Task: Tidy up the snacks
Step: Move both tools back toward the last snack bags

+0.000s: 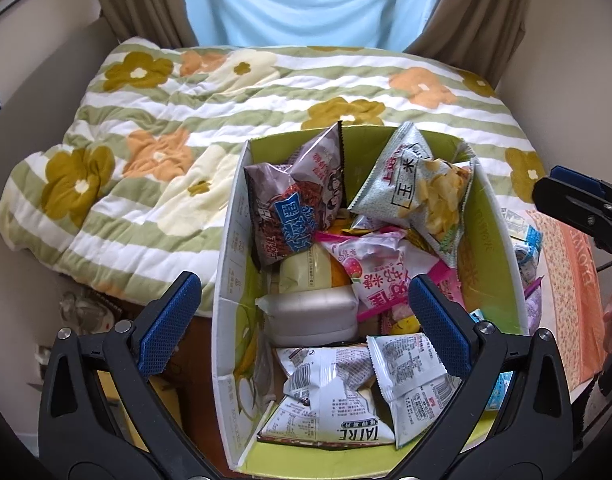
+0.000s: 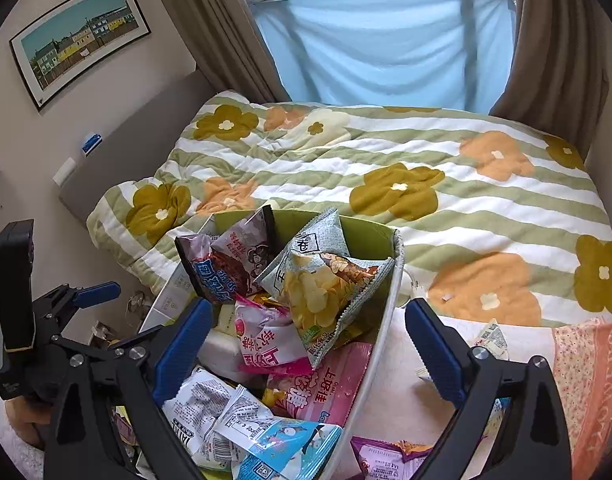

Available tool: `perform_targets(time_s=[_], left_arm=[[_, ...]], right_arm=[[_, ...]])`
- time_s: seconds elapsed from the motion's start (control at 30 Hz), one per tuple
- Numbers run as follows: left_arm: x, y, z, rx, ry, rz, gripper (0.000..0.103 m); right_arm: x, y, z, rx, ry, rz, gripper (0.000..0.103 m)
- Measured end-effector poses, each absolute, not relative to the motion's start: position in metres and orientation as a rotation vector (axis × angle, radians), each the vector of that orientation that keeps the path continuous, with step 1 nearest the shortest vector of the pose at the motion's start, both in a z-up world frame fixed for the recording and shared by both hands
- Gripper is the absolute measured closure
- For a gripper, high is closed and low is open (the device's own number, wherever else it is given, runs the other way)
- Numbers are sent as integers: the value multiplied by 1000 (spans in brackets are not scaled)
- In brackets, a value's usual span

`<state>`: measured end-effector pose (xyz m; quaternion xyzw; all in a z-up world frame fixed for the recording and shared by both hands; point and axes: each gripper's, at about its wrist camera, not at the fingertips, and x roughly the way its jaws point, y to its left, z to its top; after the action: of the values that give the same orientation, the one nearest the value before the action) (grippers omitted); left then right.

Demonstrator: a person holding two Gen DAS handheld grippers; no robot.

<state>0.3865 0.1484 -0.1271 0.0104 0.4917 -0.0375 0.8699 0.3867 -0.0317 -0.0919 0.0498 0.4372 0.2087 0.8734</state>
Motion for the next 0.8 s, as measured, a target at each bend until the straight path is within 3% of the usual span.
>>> perform_targets(time_s=[0.43, 0.8], left_arm=[[368, 96, -108, 12, 977, -201, 0], [318, 2, -93, -31, 931, -90, 1]], right_arm=[[342, -92, -60, 85, 842, 298, 7], [337, -176, -64, 43, 829, 393, 7]])
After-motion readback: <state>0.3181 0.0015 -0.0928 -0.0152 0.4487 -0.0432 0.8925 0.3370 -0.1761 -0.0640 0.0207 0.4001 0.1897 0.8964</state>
